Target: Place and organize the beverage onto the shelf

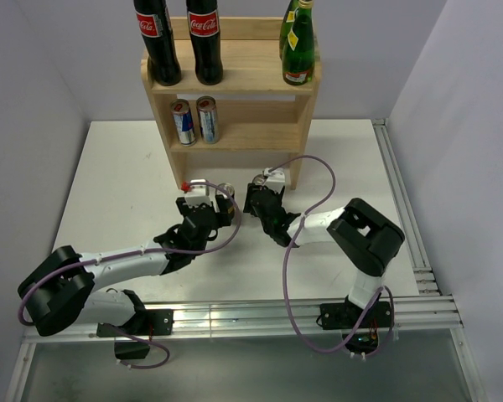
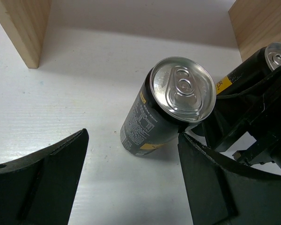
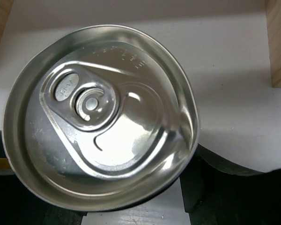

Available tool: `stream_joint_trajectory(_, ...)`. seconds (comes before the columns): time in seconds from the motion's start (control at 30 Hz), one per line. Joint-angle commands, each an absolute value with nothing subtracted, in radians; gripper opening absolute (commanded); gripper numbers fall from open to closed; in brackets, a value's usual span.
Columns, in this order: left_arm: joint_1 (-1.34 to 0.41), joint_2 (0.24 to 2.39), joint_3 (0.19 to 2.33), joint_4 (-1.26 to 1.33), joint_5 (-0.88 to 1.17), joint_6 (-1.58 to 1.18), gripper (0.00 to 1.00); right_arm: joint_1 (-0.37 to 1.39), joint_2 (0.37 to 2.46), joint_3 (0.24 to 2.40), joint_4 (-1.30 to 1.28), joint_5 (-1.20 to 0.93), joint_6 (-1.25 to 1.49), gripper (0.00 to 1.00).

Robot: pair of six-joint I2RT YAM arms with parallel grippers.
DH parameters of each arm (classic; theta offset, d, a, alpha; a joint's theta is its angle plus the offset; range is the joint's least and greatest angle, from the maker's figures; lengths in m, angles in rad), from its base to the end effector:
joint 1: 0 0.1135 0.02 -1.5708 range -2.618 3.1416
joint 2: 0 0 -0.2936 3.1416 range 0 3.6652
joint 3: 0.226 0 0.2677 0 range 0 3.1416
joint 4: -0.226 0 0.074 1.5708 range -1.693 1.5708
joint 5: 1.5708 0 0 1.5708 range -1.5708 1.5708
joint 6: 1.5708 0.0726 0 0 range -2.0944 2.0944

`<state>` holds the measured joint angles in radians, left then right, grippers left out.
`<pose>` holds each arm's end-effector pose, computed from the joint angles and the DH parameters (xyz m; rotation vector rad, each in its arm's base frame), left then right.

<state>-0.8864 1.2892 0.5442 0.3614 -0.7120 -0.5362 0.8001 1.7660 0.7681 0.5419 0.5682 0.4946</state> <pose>0.2204 -0.1951 0.2145 -0.1320 1.8633 -0.2878 0.2998 0.2527 0.1553 0.0535 1.9604 0.2759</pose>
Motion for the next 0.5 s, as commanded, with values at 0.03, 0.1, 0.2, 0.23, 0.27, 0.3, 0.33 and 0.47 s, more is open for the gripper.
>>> stream_joint_trajectory(0.03,-0.890,1.238,0.545,0.390,-0.745,-0.543,0.83,0.796,1.712,0.790,0.545,0.601,0.494,0.11)
stream_joint_trajectory(0.1,-0.890,1.215,0.542,0.385,-0.749,-0.540,0.83,0.798,1.652,0.793,0.503,0.618,0.499,0.05)
stream_joint_trajectory(0.2,-0.890,1.198,0.537,0.379,-0.753,-0.538,0.83,0.807,1.554,0.813,0.379,0.653,0.494,0.00)
stream_joint_trajectory(0.23,-0.890,1.197,0.534,0.380,-0.753,-0.538,0.83,0.811,1.531,0.824,0.347,0.661,0.491,0.00)
stream_joint_trajectory(0.27,-0.890,1.197,0.532,0.380,-0.755,-0.541,0.83,0.813,1.484,0.836,0.321,0.673,0.483,0.00)
stream_joint_trajectory(0.3,-0.890,1.195,0.532,0.380,-0.755,-0.543,0.83,0.816,1.461,0.854,0.298,0.686,0.476,0.00)
stream_joint_trajectory(0.33,-0.890,1.192,0.531,0.382,-0.752,-0.543,0.83,0.816,1.436,0.867,0.249,0.696,0.472,0.00)
stream_joint_trajectory(0.47,-0.890,1.187,0.531,0.382,-0.750,-0.542,0.83,0.815,1.338,0.939,0.149,0.739,0.442,0.00)
